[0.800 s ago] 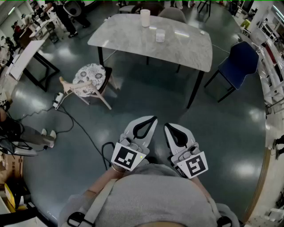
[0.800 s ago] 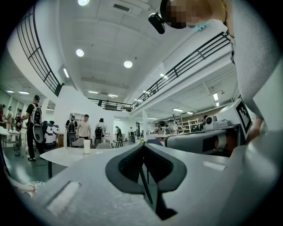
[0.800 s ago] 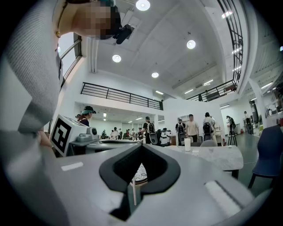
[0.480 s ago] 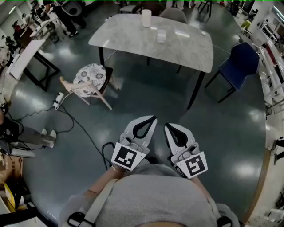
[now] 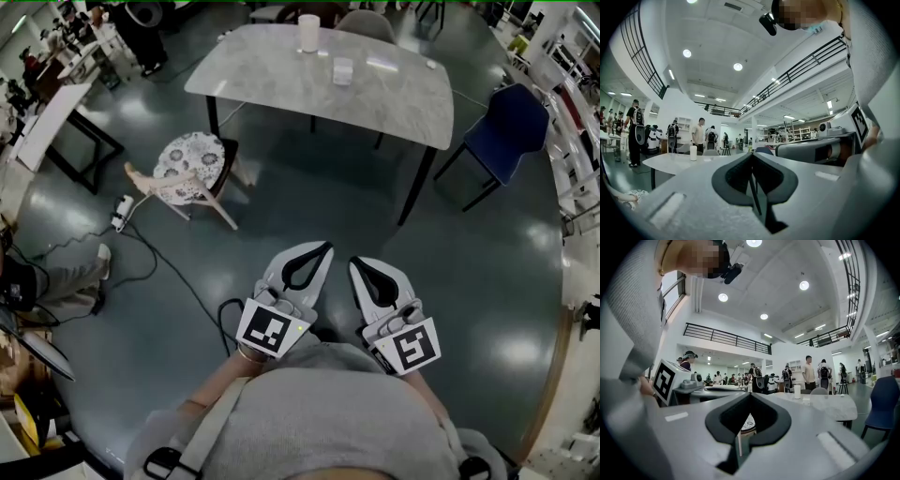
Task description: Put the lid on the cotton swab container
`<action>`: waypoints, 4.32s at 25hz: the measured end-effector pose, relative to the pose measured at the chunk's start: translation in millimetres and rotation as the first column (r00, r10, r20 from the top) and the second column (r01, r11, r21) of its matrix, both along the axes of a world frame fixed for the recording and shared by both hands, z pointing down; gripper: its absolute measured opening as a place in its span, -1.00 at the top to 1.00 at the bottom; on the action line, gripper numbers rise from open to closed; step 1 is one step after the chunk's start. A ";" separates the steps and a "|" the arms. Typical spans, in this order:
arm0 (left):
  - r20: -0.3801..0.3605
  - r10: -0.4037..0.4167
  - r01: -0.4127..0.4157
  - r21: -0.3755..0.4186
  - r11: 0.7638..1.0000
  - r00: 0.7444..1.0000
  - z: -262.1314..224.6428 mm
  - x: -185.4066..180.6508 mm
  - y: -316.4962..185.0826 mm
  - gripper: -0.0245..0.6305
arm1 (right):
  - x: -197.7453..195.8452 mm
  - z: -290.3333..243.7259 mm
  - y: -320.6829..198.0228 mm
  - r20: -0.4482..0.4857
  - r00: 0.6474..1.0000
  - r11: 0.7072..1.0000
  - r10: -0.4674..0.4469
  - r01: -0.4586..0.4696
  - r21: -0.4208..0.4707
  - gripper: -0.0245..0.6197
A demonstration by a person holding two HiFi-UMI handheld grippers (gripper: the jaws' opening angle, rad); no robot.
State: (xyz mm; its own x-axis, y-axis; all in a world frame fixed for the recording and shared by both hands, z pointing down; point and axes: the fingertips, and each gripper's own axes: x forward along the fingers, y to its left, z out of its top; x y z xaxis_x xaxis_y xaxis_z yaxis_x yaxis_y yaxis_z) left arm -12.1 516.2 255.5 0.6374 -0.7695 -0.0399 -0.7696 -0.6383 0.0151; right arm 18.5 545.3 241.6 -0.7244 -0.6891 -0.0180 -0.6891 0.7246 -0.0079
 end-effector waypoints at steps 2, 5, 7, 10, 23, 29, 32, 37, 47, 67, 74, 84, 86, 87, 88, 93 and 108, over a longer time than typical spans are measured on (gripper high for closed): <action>0.002 0.006 -0.006 0.004 1.000 1.000 2.4 -3.4 -3.2 0.93 | -3.2 1.3 -3.4 -0.004 1.000 1.000 0.009 -0.009 0.004 0.92; 0.011 0.020 -0.020 0.009 1.000 1.000 5.0 -9.6 -7.1 0.93 | -7.9 3.0 -8.6 0.005 0.999 0.999 0.032 -0.032 0.002 0.92; 0.013 0.026 -0.026 0.008 1.000 1.000 5.6 -16.4 -9.7 0.93 | -14.1 4.3 -11.5 0.017 0.999 0.999 0.039 -0.039 0.001 0.92; 0.014 0.034 -0.034 0.008 0.999 0.999 6.2 -26.8 -14.0 0.93 | -23.8 5.4 -16.7 0.012 0.999 0.998 0.053 -0.053 0.018 0.92; -0.002 0.059 -0.059 -0.009 0.998 0.998 13.6 -30.2 -37.1 0.93 | -15.9 22.7 -43.9 -0.021 0.992 0.992 0.124 -0.125 -0.004 0.92; -0.005 0.058 -0.058 0.000 0.998 0.998 15.1 -25.1 -63.6 0.93 | -12.6 28.1 -71.2 -0.026 0.992 0.992 0.125 -0.126 -0.012 0.92; -0.001 0.048 -0.048 0.004 0.999 0.999 13.7 -22.3 -83.5 0.93 | -8.6 26.9 -89.2 -0.026 0.992 0.993 0.120 -0.120 -0.012 0.92; 0.000 0.036 -0.036 0.006 0.999 0.999 12.8 -12.7 -127.5 0.93 | 0.2 23.5 -133.7 -0.028 0.994 0.995 0.104 -0.104 -0.005 0.92; -0.004 0.001 -0.001 0.011 1.000 1.000 1.5 6.0 -208.5 0.93 | 11.7 5.1 -214.7 0.002 0.999 0.998 0.054 -0.054 -0.006 0.92; -0.005 -0.065 0.065 0.018 0.998 0.998 1.1 32.1 -302.9 0.93 | 33.2 9.0 -306.7 -0.010 0.999 0.999 -0.038 0.038 0.004 0.92; -0.014 -0.055 0.055 0.021 0.998 0.998 -2.6 28.7 -311.1 0.93 | 31.1 11.5 -316.2 -0.041 0.999 0.999 -0.035 0.036 0.025 0.92; -0.015 -0.088 0.088 0.009 0.996 0.996 2.2 24.8 -317.6 0.93 | 33.0 9.6 -321.3 -0.008 0.999 0.999 -0.044 0.044 0.012 0.92; -0.014 -0.096 0.096 0.005 0.995 0.995 3.5 27.2 -318.5 0.93 | 37.5 13.3 -321.3 -0.016 0.999 0.999 -0.049 0.049 0.000 0.92; -0.013 -0.099 0.099 0.006 0.995 0.995 3.5 28.2 -318.5 0.93 | 39.2 14.0 -321.0 -0.015 0.999 0.999 -0.052 0.052 -0.006 0.92; -0.012 -0.102 0.102 0.008 0.995 0.995 3.6 28.9 -317.8 0.93 | 39.9 13.9 -320.3 -0.010 0.998 0.998 -0.055 0.055 -0.011 0.92; -0.011 -0.118 0.118 -0.020 0.993 0.993 13.2 30.1 -312.6 0.93 | 42.2 22.0 -318.0 -0.018 0.997 0.997 -0.077 0.077 -0.017 0.92; -0.001 -0.103 0.103 -0.008 0.995 0.995 14.6 26.0 -349.3 0.93 | 39.1 22.9 -355.8 -0.015 0.998 0.998 -0.062 0.062 -0.002 0.92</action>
State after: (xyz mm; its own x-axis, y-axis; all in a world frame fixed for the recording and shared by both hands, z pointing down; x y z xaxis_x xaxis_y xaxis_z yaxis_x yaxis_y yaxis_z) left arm 13.9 166.9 270.2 0.5548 -0.8313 -0.0347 -0.8312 -0.5556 0.0211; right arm 57.6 189.4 264.5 -0.7661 -0.6427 -0.0056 -0.6427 0.7661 0.0011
